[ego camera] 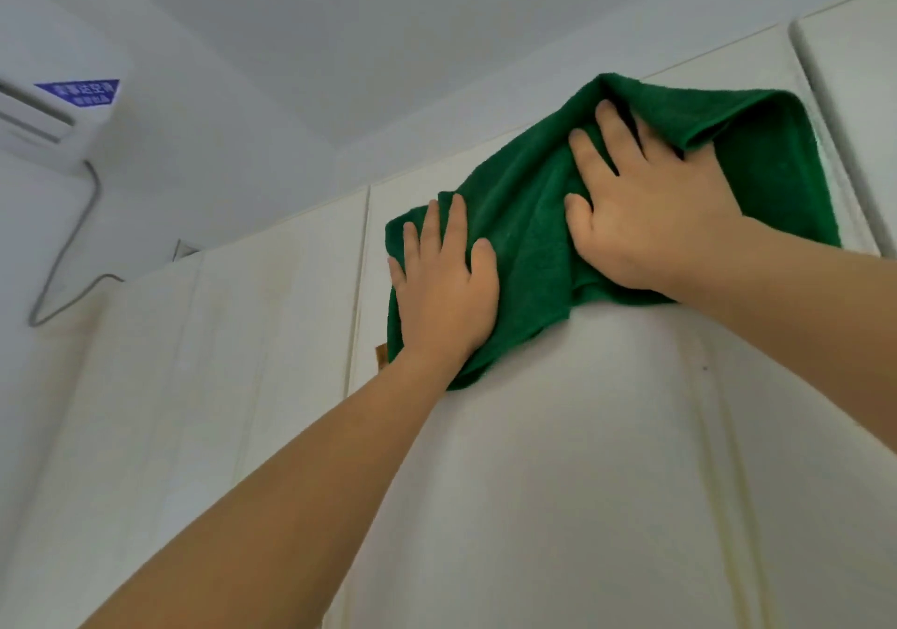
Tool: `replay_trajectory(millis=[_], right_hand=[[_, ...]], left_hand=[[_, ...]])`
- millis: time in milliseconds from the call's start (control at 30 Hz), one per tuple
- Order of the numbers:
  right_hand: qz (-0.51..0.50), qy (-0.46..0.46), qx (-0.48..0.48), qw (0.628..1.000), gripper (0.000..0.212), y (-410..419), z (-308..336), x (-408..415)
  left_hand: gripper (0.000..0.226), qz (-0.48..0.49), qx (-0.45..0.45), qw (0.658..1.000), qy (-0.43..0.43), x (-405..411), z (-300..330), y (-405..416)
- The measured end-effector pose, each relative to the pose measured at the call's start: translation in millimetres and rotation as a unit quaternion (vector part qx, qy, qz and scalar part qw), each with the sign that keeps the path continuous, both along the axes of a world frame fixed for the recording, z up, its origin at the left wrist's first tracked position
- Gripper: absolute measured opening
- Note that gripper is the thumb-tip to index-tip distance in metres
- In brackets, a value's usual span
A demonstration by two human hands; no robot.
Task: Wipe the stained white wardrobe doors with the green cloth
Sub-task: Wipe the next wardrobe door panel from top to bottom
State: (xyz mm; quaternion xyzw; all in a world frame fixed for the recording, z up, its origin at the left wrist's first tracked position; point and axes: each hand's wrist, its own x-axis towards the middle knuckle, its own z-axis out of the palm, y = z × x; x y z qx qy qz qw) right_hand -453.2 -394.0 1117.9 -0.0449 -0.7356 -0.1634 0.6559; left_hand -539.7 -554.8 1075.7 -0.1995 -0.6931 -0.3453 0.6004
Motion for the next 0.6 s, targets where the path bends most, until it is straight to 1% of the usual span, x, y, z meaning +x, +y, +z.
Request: replay_trajectory(millis=[67, 133, 233, 300, 400, 467, 533, 600], right_hand=[[-0.003, 0.002, 0.011, 1.000, 0.071, -18, 6, -12], [-0.002, 0.002, 0.014, 1.000, 0.068, -36, 12, -24], [-0.005, 0.009, 0.010, 1.000, 0.065, -52, 16, -38], [-0.010, 0.020, 0.016, 1.000, 0.064, -60, 22, -46], [-0.004, 0.025, 0.023, 0.999, 0.064, -64, 26, -50], [-0.006, 0.025, 0.070, 0.997, 0.069, -71, 25, -52], [-0.010, 0.001, 0.131, 0.991, 0.073, -78, 20, -51], [-0.015, -0.003, 0.149, 0.989, 0.072, -85, 16, -55]], left_hand=[[0.071, 0.007, -0.051, 0.998, 0.023, -13, -3, -20], [0.072, 0.025, -0.082, 0.995, 0.048, -29, 15, -42], [0.071, 0.025, -0.107, 0.992, 0.065, -48, 47, -76], [0.069, 0.017, -0.106, 0.991, 0.075, -57, 56, -87], [0.069, -0.012, -0.070, 0.995, 0.064, -53, 29, -79], [0.071, -0.031, -0.038, 0.997, 0.052, -49, -14, -71], [0.074, -0.026, -0.039, 0.998, 0.053, -44, -51, -65], [0.076, -0.006, -0.049, 0.997, 0.063, -47, -57, -68]])
